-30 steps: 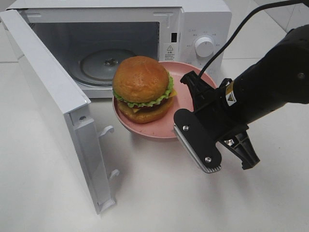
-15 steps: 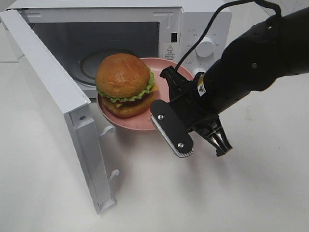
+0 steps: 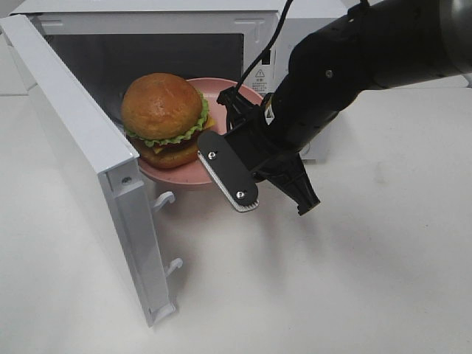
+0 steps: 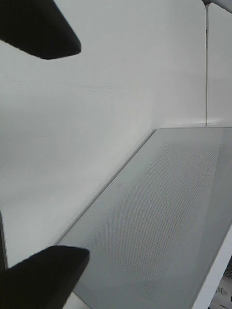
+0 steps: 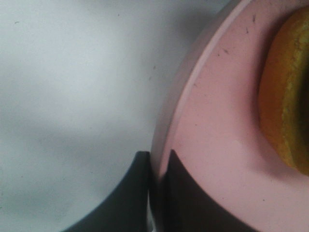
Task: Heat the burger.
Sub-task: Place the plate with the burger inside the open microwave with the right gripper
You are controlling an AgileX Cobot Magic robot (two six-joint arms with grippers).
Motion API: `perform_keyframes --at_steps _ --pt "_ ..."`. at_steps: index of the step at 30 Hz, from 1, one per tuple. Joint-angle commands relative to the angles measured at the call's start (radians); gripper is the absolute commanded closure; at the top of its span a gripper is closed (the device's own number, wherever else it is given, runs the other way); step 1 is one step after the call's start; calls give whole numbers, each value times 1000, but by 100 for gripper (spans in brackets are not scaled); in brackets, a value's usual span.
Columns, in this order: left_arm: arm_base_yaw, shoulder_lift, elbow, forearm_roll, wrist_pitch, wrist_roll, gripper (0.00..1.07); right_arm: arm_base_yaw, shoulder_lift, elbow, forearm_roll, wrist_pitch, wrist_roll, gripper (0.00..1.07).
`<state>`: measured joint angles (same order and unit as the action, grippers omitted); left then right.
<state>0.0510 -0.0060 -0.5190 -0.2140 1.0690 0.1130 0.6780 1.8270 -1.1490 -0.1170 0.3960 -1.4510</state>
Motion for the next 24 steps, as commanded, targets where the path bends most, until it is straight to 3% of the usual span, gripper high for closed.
perform_keyframes --at_steps 1,24 --pt "3 -5 2 -1 2 -1 9 -11 27 -78 -1 -28 26 107" --pt "3 -5 2 -1 2 -1 9 -7 265 -438 3 100 83 107"
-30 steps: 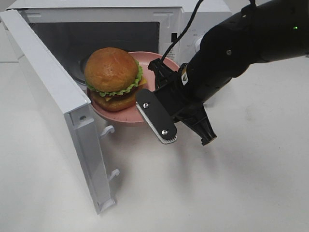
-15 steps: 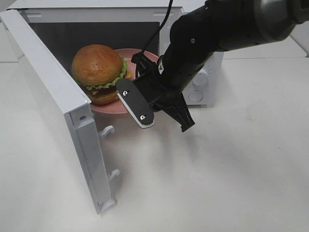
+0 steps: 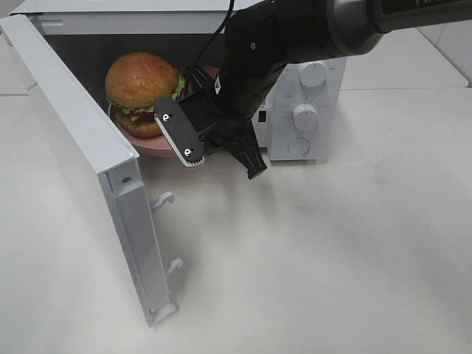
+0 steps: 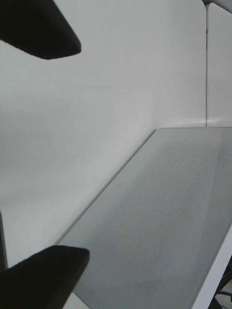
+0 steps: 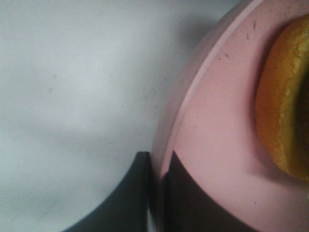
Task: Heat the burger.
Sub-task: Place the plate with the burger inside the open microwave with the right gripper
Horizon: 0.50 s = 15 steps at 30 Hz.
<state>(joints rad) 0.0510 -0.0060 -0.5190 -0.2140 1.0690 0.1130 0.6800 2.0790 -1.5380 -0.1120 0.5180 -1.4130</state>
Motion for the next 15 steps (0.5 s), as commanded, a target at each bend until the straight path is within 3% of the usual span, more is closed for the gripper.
perform_keyframes --at_steps 1,15 --pt "3 -5 2 -1 2 -1 9 -9 13 -49 -2 -22 45 107" --pt "3 -5 2 -1 2 -1 9 -9 181 -320 -8 89 79 107"
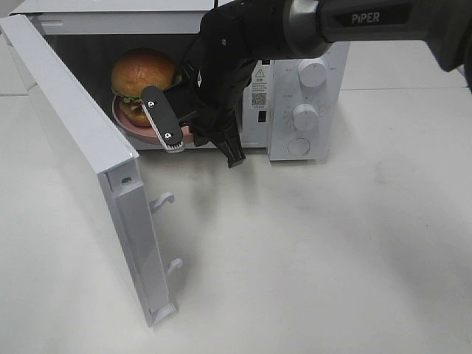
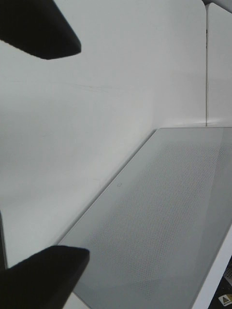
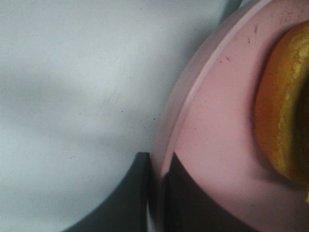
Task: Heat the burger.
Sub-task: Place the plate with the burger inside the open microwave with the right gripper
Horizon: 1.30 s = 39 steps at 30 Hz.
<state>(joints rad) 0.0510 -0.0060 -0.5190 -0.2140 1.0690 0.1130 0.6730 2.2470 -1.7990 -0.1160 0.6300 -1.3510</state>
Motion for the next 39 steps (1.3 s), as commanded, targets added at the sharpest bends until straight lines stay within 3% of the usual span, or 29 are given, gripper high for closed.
perform_keyframes --at_steps 1,15,21,26,35,39 --pt "3 -5 2 -1 2 -1 9 -2 34 -100 -4 -9 17 107" --pt "3 -5 2 -1 2 -1 9 -3 172 -295 -25 23 25 107" --pt "3 -5 2 -1 2 -1 9 -3 205 -329 -47 19 39 104" --pt "3 -5 2 -1 2 -1 9 -3 228 -340 -52 12 98 92" --pt "3 -5 2 -1 2 -1 9 -3 229 -340 -51 39 185 59" --pt "3 -5 2 -1 2 -1 9 -3 226 -331 -51 63 187 54"
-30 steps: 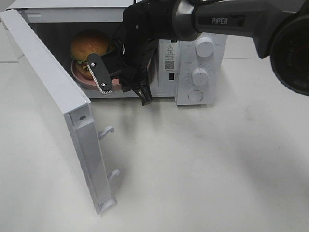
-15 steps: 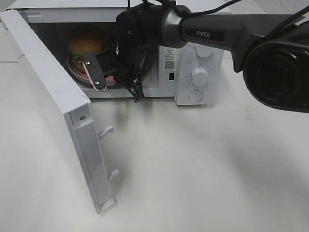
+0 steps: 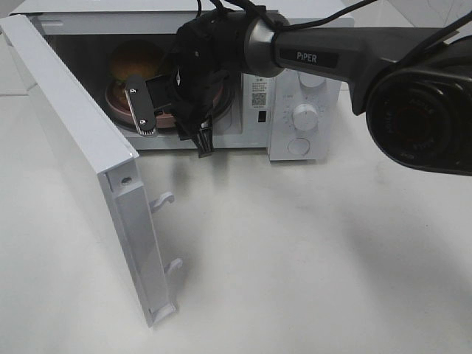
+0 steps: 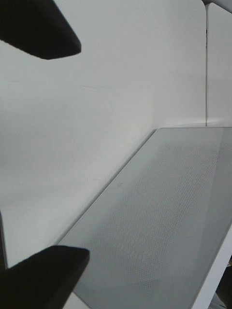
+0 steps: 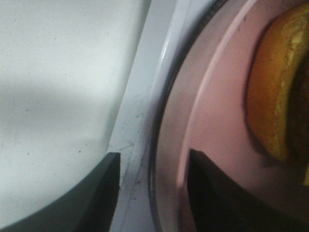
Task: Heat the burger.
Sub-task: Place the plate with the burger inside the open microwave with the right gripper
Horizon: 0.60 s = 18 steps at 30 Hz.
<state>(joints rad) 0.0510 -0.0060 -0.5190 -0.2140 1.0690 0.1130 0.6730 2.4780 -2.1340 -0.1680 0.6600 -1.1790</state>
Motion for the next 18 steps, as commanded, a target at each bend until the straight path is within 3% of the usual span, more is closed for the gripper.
perform_keyframes --at_steps 1,10,12,15,17,18 --pt "3 -5 2 -1 2 -1 9 -3 -17 22 1 43 17 51" --pt "3 -5 2 -1 2 -1 9 -3 -131 193 4 -63 22 36" --pt "3 -5 2 -1 2 -1 9 -3 -189 297 5 -114 22 29" --pt "3 -5 2 -1 2 -1 9 -3 -202 320 5 -128 22 29" --pt "3 -5 2 -1 2 -1 9 -3 -271 430 5 -172 25 29" --pt "3 -5 2 -1 2 -1 9 -3 -271 430 5 -172 25 29"
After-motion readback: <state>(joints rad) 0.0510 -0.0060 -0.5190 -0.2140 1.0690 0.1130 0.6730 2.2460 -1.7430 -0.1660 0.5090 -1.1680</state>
